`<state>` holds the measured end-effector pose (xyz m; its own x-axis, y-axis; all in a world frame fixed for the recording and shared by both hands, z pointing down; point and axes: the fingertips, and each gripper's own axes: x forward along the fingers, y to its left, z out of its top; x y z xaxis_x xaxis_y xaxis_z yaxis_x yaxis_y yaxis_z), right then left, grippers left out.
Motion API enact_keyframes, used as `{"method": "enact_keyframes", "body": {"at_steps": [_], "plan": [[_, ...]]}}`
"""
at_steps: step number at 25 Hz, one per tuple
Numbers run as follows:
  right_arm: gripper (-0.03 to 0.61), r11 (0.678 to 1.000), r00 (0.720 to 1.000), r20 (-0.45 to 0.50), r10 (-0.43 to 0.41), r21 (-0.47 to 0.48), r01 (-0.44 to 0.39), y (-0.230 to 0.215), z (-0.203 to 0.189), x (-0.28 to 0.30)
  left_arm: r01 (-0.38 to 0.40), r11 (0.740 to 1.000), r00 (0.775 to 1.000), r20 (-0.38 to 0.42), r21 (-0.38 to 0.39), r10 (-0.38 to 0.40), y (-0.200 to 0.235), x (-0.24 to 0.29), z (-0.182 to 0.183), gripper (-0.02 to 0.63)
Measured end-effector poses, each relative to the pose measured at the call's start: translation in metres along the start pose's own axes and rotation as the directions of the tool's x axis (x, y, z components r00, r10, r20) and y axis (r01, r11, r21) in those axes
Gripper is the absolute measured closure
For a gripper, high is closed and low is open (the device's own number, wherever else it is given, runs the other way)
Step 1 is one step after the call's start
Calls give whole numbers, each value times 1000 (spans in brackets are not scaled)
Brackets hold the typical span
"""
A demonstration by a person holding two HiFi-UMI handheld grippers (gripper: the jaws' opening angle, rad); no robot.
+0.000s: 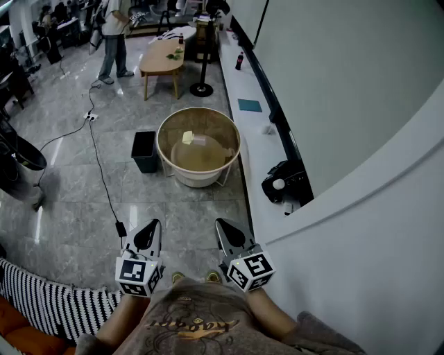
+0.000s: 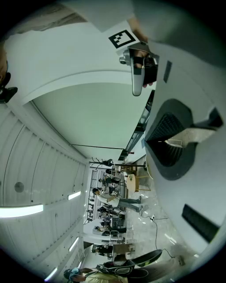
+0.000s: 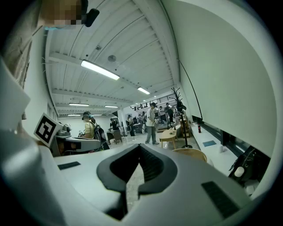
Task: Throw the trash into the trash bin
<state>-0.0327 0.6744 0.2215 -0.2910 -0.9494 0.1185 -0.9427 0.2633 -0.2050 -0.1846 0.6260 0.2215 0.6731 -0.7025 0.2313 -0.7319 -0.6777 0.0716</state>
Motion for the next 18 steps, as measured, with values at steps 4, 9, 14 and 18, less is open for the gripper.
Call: {"method": "enact_keyframes", "body": {"at_steps": [4, 9, 14, 18], "plan": [[561, 1000, 1000, 2, 3, -2, -3, 8, 0, 2, 8, 1000, 1000, -1, -4, -8, 2, -3, 0, 595], [561, 1000, 1000, 22, 1, 15, -1, 18, -5, 0, 36, 999, 999, -6, -3, -36, 4, -7, -10, 595], [561, 999, 999, 14, -42, 28, 42, 15, -17, 0, 60, 998, 998, -15, 11, -60, 12, -1, -18, 595], [561, 998, 998, 13, -59, 32, 59, 14, -20, 4, 61, 998, 998, -21, 12, -61, 23, 1, -21, 595]]}}
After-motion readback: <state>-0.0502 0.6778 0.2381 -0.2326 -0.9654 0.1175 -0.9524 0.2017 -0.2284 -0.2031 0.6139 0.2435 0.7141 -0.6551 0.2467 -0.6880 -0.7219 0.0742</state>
